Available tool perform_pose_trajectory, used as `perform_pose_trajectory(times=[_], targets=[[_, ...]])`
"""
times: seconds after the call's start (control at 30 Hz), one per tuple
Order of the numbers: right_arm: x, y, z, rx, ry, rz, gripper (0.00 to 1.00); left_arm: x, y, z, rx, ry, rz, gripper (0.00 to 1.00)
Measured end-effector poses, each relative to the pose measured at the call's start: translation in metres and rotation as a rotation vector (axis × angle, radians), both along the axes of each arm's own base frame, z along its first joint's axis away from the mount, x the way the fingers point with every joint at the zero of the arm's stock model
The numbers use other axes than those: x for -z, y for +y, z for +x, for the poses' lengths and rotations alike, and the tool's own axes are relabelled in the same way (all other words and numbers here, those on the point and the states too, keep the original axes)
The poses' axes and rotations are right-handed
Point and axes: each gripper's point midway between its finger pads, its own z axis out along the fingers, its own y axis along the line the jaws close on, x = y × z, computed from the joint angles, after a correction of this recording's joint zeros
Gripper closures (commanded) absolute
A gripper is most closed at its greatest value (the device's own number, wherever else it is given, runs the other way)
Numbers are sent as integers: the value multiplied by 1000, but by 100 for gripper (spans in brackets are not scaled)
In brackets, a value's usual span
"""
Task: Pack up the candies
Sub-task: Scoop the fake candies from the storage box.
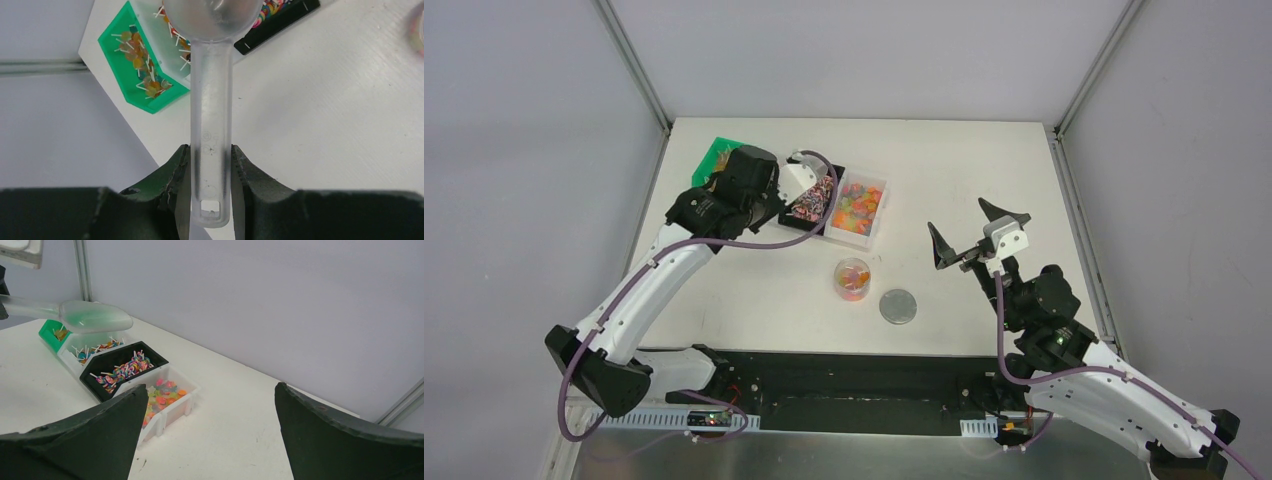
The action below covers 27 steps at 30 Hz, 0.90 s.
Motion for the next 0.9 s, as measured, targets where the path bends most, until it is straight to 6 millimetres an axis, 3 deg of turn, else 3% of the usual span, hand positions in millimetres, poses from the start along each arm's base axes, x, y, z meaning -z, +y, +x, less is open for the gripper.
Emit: perform_pose_trajectory(times=[0.17,0.4,0.5,0.7,0.9], targets=[[0,1,-1,-8,0,3,0,-10,19,19,-148,-17,-52,100],[0,7,-2,-37,1,8,0,-28,64,34,-360,-51,-153,100],[0,8,-3,-44,2,6,0,-25,85,33,-434,-38,-162,100],[0,12,-5,-67,2,9,0,-16,104,35,-495,-13,-156,100],[0,16,-7,-96,3,13,0,18,124,52,-559,103,-104,100]])
